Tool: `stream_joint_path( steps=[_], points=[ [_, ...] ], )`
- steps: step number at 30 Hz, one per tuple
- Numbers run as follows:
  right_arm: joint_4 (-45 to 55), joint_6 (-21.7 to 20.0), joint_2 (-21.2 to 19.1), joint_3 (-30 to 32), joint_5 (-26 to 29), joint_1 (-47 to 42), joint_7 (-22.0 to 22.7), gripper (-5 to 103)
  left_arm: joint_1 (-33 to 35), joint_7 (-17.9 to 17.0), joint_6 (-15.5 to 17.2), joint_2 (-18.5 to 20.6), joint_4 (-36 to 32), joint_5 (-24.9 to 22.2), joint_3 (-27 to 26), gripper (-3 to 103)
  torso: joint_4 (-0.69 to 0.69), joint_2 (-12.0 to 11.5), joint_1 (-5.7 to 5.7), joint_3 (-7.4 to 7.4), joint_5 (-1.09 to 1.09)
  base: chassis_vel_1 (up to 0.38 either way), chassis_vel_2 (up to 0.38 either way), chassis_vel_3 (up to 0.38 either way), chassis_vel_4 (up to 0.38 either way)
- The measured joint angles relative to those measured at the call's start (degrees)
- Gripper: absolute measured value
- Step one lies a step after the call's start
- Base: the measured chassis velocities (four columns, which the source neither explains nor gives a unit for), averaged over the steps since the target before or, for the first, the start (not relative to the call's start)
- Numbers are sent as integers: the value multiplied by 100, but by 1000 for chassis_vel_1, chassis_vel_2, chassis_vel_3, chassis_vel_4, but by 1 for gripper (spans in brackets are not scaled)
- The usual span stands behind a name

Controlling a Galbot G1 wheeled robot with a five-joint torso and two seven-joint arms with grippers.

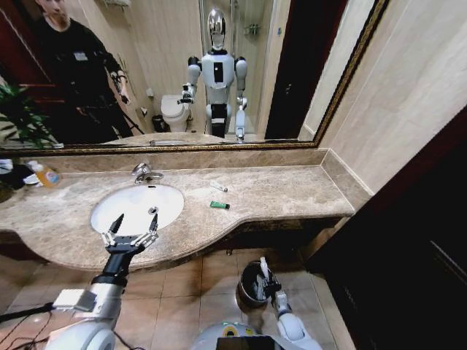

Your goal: Pick up the trash from the sink and place it in the trash bin.

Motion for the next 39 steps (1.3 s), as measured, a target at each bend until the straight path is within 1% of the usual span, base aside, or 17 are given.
stream_joint_path(
  steps=[2,4,7,8,9,10,13,14,15,20,26,28,30,31,34,36,39],
  points=[
    [31,4,-2,4,3,-32,14,58,0,0,0,0,0,0,0,100,0,0,0,0,0,0,0,0,0],
    [59,4,-3,4,5,-48,18,58,0,0,0,0,0,0,0,100,0,0,0,0,0,0,0,0,0],
    [210,3,-15,6,9,-141,24,74,0,0,0,0,0,0,0,100,0,0,0,0,0,0,0,0,0],
    [210,3,-15,6,9,-141,24,74,0,0,0,0,0,0,0,100,0,0,0,0,0,0,0,0,0],
    [306,0,-21,8,13,-196,25,80,0,0,0,0,0,0,0,100,0,0,0,0,0,0,0,0,0],
    [306,0,-21,8,13,-196,25,80,0,0,0,0,0,0,0,100,0,0,0,0,0,0,0,0,0],
    [779,-45,-57,25,26,-435,26,96,0,0,0,0,0,0,0,100,0,0,0,0,0,0,0,0,0],
    [944,-53,-71,32,30,-522,26,99,0,0,0,0,0,0,0,100,0,0,0,0,0,0,0,0,0],
    [944,-53,-71,32,30,-522,26,99,0,0,0,0,0,0,0,100,0,0,0,0,0,0,0,0,0],
    [2058,65,-155,112,-3,-1097,18,100,0,0,0,0,0,0,0,100,0,0,0,0,0,0,0,0,0],
    [3356,294,-255,188,65,-2148,-189,100,0,0,0,0,0,0,0,100,-1,0,-1,0,0,0,0,0,0],
    [3481,307,-267,196,75,-2229,-196,100,0,0,0,0,0,0,0,100,-1,0,-1,0,1,0,0,0,0],
    [4175,317,-347,244,154,-2513,-321,100,0,0,0,0,1,0,0,100,-1,0,-1,-1,-1,0,0,0,0],
    [4175,317,-347,244,154,-2513,-321,100,0,0,0,0,1,0,0,100,-1,0,-1,-1,-1,0,0,0,0],
    [4828,208,-481,295,158,-2571,-855,100,0,0,0,0,0,0,0,100,-1,0,-1,0,-1,0,0,0,0],
    [4900,155,-508,295,158,-2534,-964,100,0,0,0,0,0,0,0,100,-1,0,-1,0,0,0,0,0,0],
    [5079,-93,-645,289,259,-1997,-1540,100,0,0,0,0,0,0,0,100,-1,0,-1,0,0,0,0,0,0]
  ],
)
